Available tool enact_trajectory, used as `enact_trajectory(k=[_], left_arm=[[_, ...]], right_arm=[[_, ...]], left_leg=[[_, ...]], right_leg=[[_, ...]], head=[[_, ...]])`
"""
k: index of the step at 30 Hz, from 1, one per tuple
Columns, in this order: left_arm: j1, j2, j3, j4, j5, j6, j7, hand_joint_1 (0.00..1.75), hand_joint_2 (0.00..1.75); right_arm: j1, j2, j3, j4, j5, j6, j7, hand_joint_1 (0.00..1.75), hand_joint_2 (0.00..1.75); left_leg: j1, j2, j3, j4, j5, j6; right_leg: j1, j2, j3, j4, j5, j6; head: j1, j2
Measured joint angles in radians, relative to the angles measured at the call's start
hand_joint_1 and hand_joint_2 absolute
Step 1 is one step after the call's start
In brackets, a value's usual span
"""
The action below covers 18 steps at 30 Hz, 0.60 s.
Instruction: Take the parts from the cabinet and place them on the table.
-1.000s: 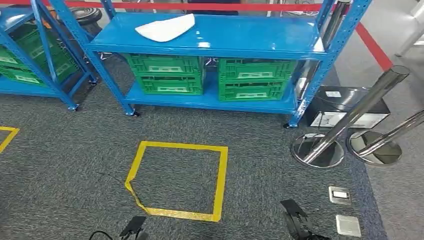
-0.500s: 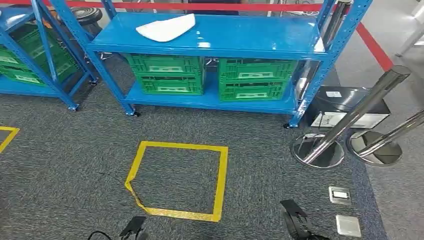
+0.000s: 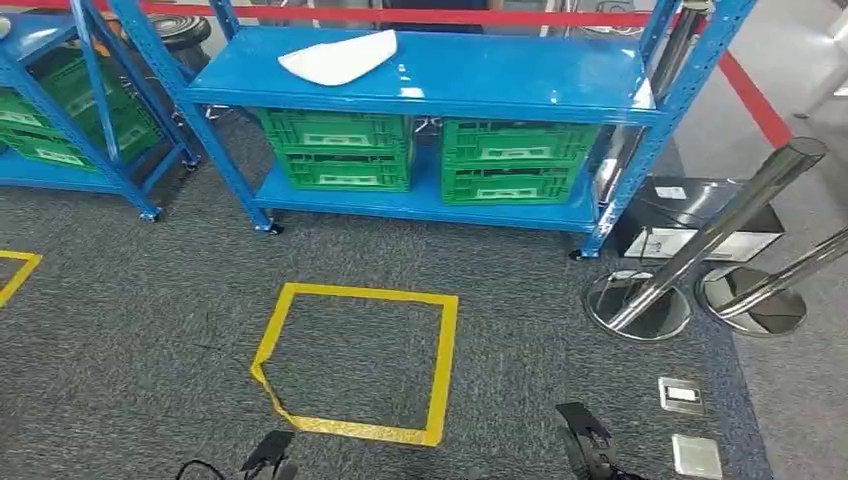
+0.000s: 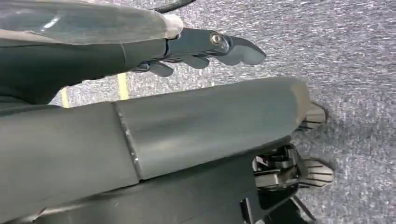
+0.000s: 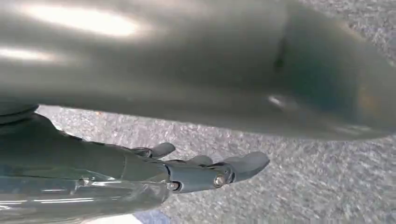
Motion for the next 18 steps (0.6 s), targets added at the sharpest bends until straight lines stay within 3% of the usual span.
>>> enact_trajectory(k=[1,2,3,4,6,7,8,10,11,12,13,15,16,17,18], left_arm=[[0.0,0.002,0.0,0.0,0.0,0.0,0.0,0.0,0.0],[-0.002,0.003,0.0,0.0,0.0,0.0,0.0,0.0,0.0],[-0.003,0.003,0.0,0.0,0.0,0.001,0.0,0.0,0.0],[-0.001,0.003,0.0,0.0,0.0,0.003,0.0,0.0,0.0],[-0.002,0.004,0.0,0.0,-0.009,0.005,0.002,0.0,0.0],[-0.002,0.004,0.0,0.0,-0.019,0.006,0.002,0.0,0.0],[-0.005,0.004,0.0,0.0,-0.027,0.006,0.005,0.0,0.0],[-0.005,0.004,0.0,0.0,-0.047,0.01,0.017,0.0,0.0],[-0.004,0.005,-0.002,0.0,-0.058,0.013,0.026,0.0,0.0],[-0.002,0.005,-0.005,0.0,-0.066,0.013,0.037,0.0,0.0],[-0.001,0.008,-0.006,0.0,-0.073,0.013,0.047,0.0,0.0],[-0.002,0.011,-0.006,0.0,-0.075,0.013,0.059,0.0,0.0],[-0.002,0.015,-0.006,0.0,-0.077,0.013,0.066,0.0,0.0],[-0.002,0.018,-0.007,0.0,-0.079,0.013,0.075,0.0,0.0],[-0.002,0.018,-0.008,0.0,-0.08,0.013,0.079,0.0,0.0]], right_arm=[[-0.001,0.0,0.0,0.0,0.0,0.0,0.004,0.0,0.0],[-0.003,0.003,0.0,0.0,0.001,0.0,0.006,0.0,0.0],[-0.002,0.003,0.0,0.0,0.005,-0.001,0.011,0.0,0.0],[0.001,0.003,0.0,0.0,0.006,-0.002,0.02,0.0,0.0],[0.003,0.003,0.0,0.0,0.024,-0.006,0.039,0.0,0.0],[0.002,0.003,0.001,0.0,0.033,-0.008,0.05,0.0,0.0],[0.001,0.003,0.002,0.0,0.04,-0.009,0.063,0.0,0.0],[0.004,0.003,0.008,0.0,0.04,0.003,0.097,0.0,0.0],[0.007,0.002,0.012,0.001,0.04,0.018,0.118,0.0,0.0],[0.011,0.001,0.016,0.002,0.041,0.034,0.139,0.0,0.0],[0.017,-0.002,0.019,0.002,0.044,0.05,0.155,0.0,0.0],[0.024,-0.005,0.025,0.003,0.055,0.068,0.171,0.0,0.0],[0.024,-0.006,0.028,0.003,0.06,0.076,0.177,0.0,0.0],[0.025,-0.006,0.033,0.003,0.064,0.084,0.185,0.0,0.0],[0.027,-0.006,0.039,0.003,0.068,0.09,0.19,0.0,0.0]], left_leg=[[-0.001,0.0,-0.001,0.008,-0.007,-0.011],[-0.006,-0.001,-0.007,0.021,-0.013,-0.02],[-0.006,-0.001,-0.009,0.019,-0.01,-0.024],[-0.007,-0.001,-0.008,0.017,-0.009,-0.028],[0.0,0.0,-0.005,0.015,-0.011,-0.041],[0.002,0.0,-0.01,0.035,-0.026,-0.045],[0.001,0.0,-0.041,0.097,-0.064,-0.046],[-0.001,-0.001,-0.132,0.279,-0.142,-0.047],[-0.001,-0.001,-0.171,0.351,-0.163,-0.046],[-0.001,-0.001,-0.187,0.373,-0.158,-0.042],[-0.004,-0.001,-0.177,0.342,-0.128,-0.035],[-0.012,-0.002,-0.099,0.165,-0.029,-0.016],[-0.018,-0.004,-0.057,0.076,0.007,-0.004],[-0.026,-0.005,-0.043,0.04,0.001,0.001],[-0.026,-0.001,-0.044,0.036,0.004,-0.002]], right_leg=[[-0.006,-0.006,0.032,-0.074,0.016,0.008],[0.003,0.003,0.037,-0.083,0.003,-0.001],[0.0,0.005,0.03,-0.075,0.001,-0.017],[0.003,0.006,0.028,-0.074,-0.001,-0.023],[0.005,0.009,0.029,-0.078,0.002,-0.042],[0.004,0.009,0.032,-0.08,0.003,-0.046],[0.005,0.009,0.032,-0.081,0.003,-0.053],[0.01,0.009,0.031,-0.081,0.002,-0.058],[0.015,0.009,0.031,-0.081,0.0,-0.061],[0.018,0.01,0.032,-0.081,0.0,-0.062],[0.021,0.012,0.035,-0.081,-0.001,-0.063],[0.026,0.016,0.04,-0.081,-0.002,-0.064],[0.026,0.018,0.041,-0.081,-0.003,-0.064],[0.034,0.021,0.039,-0.079,-0.006,-0.061],[0.032,0.023,0.038,-0.079,-0.006,-0.058]], head=[[0.006,0.0],[0.016,0.0],[0.008,0.0],[-0.001,0.0],[0.0,0.0],[-0.003,0.0],[-0.011,0.0],[-0.026,0.0],[-0.029,0.0],[-0.031,0.0],[-0.032,0.0],[-0.039,0.0],[-0.04,0.0],[-0.04,0.0],[-0.04,0.0]])
